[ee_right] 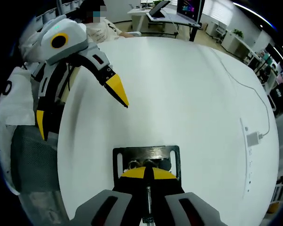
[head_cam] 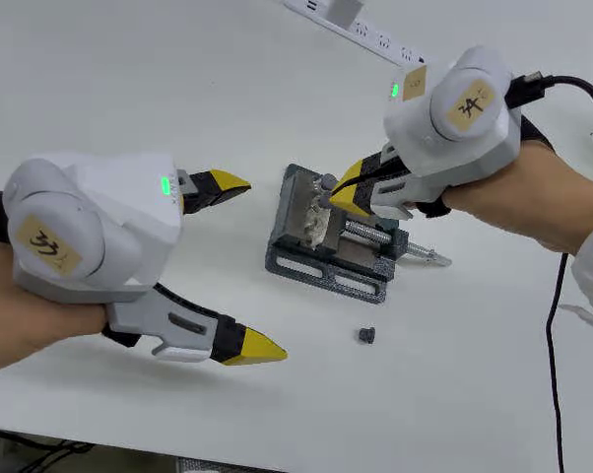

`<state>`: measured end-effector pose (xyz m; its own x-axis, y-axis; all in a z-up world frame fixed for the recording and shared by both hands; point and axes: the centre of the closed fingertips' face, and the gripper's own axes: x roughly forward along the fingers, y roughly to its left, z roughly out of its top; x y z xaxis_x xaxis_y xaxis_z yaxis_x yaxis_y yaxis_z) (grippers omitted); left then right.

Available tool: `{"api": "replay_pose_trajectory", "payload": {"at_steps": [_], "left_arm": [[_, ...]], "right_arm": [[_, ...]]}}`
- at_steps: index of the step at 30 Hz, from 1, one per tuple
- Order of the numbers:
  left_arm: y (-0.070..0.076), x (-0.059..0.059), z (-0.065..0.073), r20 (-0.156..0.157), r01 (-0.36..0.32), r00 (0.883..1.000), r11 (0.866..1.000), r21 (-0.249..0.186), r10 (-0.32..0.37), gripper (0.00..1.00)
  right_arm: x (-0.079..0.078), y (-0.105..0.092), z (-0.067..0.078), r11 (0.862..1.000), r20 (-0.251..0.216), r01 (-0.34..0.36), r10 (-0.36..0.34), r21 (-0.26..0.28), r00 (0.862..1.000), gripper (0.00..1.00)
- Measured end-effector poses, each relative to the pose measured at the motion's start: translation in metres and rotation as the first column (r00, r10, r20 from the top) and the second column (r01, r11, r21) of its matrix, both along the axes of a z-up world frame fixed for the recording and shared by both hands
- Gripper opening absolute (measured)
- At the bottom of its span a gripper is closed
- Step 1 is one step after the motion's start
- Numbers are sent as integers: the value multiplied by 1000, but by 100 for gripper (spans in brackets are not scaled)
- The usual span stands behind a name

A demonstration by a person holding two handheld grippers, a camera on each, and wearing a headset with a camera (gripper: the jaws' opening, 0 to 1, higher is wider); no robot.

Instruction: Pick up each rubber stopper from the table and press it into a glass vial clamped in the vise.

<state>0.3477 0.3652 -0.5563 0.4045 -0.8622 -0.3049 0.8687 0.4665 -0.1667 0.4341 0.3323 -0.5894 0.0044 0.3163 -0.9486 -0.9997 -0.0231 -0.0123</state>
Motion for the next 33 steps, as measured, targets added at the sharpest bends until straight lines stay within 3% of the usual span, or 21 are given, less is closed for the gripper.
{"api": "replay_pose_trajectory", "payload": {"at_steps": [6, 33], "left_arm": [[0, 1, 1, 0, -3, 1000, 1000, -6, 3, 93], [0, 2, 1, -3, -6, 1000, 1000, -13, 6, 91]], "right_arm": [[3, -3, -5, 1000, 5, -3, 3, -11, 1000, 0], [0, 2, -1, 1000, -35, 20, -20, -7, 999, 0]]}}
